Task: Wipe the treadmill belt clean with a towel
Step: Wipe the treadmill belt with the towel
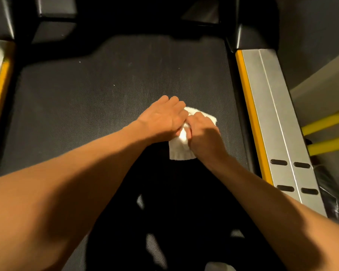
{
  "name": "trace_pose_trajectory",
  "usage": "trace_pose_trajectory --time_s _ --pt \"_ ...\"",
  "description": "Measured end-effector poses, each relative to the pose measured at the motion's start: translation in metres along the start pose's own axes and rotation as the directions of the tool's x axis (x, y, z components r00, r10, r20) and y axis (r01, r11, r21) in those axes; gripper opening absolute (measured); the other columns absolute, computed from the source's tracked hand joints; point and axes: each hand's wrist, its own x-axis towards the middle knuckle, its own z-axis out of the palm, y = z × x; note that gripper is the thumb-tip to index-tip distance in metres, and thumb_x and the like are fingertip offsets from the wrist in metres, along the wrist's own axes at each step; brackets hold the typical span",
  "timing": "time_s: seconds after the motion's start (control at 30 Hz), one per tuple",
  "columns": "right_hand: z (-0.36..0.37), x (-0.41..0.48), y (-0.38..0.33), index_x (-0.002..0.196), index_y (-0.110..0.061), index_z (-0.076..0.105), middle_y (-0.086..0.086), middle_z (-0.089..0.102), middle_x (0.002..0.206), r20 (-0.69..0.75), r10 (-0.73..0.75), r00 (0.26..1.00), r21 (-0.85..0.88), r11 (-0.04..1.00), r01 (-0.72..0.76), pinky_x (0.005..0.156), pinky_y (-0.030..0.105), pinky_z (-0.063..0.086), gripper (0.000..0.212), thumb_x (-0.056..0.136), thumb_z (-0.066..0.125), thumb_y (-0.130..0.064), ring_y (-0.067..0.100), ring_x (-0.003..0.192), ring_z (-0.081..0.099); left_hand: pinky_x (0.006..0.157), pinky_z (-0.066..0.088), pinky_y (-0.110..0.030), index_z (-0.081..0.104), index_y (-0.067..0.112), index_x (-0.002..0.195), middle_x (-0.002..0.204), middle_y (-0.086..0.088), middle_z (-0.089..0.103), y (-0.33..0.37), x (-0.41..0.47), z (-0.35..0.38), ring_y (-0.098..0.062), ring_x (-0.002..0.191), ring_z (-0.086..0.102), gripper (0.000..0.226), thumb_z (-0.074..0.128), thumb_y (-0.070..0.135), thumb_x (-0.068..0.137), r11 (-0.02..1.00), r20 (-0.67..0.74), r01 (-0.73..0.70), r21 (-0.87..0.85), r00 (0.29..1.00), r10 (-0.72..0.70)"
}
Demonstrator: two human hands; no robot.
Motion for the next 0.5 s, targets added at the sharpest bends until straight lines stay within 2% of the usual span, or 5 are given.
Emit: trace_pose_trajectory --time_s 0.1,0.17,0.23,0.33,0.5 --pt "-0.004 0.027 -0.007 0.106 -0.006 0.064 0.016 0.060 0.102 0.109 0.107 0.988 -0.023 0.994 -0.106 0.076 0.042 0.045 0.021 0.090 0.052 -0.003 0.036 0.090 0.057 0.060 0.029 -0.034 0.062 0.009 0.079 0.077 -0.008 0.055 -0.010 -0.006 -0.001 -0.029 0.069 0.050 0.029 0.042 0.030 0.084 0.996 0.004 0.085 0.011 0.996 -0.085" --pt "-0.001 0.043 -0.022 0.113 -0.011 0.059 0.012 0.053 0.113 0.218 0.156 0.964 -0.031 0.988 -0.153 0.079 0.040 0.041 0.024 0.094 0.045 -0.010 0.033 0.101 0.052 0.063 0.025 -0.035 0.062 0.005 0.083 0.083 -0.011 0.055 -0.020 -0.011 -0.002 -0.031 0.074 0.049 0.036 0.037 0.030 0.088 0.990 -0.002 0.141 0.005 0.990 -0.141" --pt "0.004 0.040 -0.043 0.114 -0.010 0.057 0.012 0.050 0.115 0.286 0.173 0.943 0.001 0.984 -0.181 0.079 0.040 0.041 0.023 0.095 0.044 -0.011 0.031 0.103 0.050 0.061 0.027 -0.036 0.061 0.004 0.082 0.083 -0.011 0.054 -0.028 -0.021 -0.001 -0.030 0.073 0.048 0.031 0.044 0.030 0.088 0.997 -0.021 0.073 0.000 0.997 -0.073" --pt "0.011 0.016 -0.056 0.114 -0.009 0.058 0.011 0.052 0.114 0.269 0.100 0.958 0.095 0.987 -0.130 0.085 0.045 0.046 0.022 0.095 0.046 -0.012 0.030 0.106 0.050 0.056 0.035 -0.037 0.058 0.007 0.076 0.075 -0.010 0.053 -0.029 -0.048 0.000 -0.028 0.064 0.046 0.022 0.051 0.024 0.087 0.999 -0.046 0.015 -0.038 0.999 -0.017" --pt "0.018 0.050 -0.047 0.124 -0.020 0.060 0.005 0.049 0.135 0.324 -0.047 0.945 0.093 0.995 0.017 0.099 0.047 0.040 0.035 0.095 0.042 -0.025 0.030 0.124 0.040 0.055 0.038 -0.040 0.060 0.004 0.076 0.075 -0.012 0.054 -0.040 -0.077 0.008 -0.031 0.064 0.047 0.034 0.037 0.024 0.091 0.946 -0.031 0.314 -0.080 0.948 -0.317"
